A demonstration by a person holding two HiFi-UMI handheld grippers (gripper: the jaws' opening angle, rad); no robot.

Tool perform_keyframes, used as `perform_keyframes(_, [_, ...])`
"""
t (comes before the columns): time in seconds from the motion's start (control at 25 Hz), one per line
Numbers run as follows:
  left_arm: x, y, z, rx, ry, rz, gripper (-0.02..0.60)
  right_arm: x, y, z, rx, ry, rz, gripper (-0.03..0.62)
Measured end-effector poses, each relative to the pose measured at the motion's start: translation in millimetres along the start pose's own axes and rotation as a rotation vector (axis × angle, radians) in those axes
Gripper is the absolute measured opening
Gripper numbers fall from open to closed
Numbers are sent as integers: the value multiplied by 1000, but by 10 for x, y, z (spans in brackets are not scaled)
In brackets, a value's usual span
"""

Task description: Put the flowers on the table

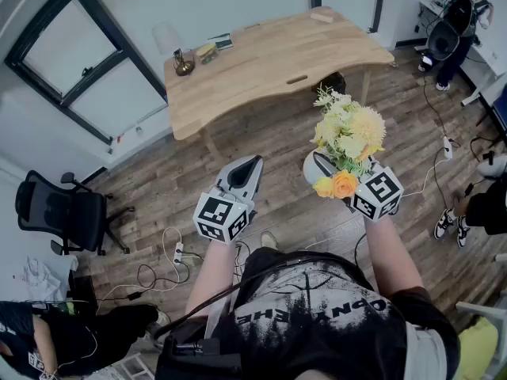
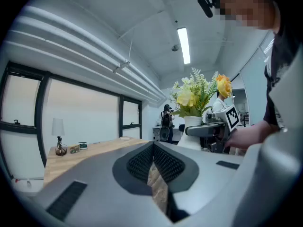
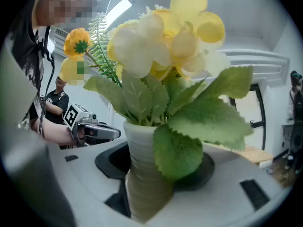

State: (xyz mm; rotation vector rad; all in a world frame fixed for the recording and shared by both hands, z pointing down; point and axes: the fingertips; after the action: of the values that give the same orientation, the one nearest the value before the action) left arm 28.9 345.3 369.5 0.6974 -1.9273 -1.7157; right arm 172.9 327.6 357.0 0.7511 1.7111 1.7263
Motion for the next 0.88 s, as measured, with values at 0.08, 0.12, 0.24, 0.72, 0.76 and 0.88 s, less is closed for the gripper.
perform_keyframes(0.08, [-2,21,1,0,-2,0,12,-5,27,5,2,-1,-1,242])
perform_keyframes(0.12, [-3,28,0,0,-3,0,14,-7,33,6,3,-1,-1,242])
perform_keyframes(0.24, [-7,33,-15,1,-4,1,14,-23,32,-4,4,-2,2,242])
perform_keyframes(0.72, [-44,53,-21,3,-12,3,12,-25,52,-1,-6,-29,-44,242])
perform_keyframes(0.76, [-32,50,-30,4,-13,5,14,-37,52,-11,-7,-29,-47,242])
perform_keyframes(0.88, [-6,53,-55,8,-13,6,14,-61,51,-31,-10,-34,-64,242])
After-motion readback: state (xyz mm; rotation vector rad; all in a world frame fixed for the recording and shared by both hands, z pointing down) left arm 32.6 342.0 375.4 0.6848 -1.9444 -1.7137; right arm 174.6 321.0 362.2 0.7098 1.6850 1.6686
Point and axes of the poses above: the fingertips, and each gripper's own axes: z backward along the fingers, x to its left, y out of its underside
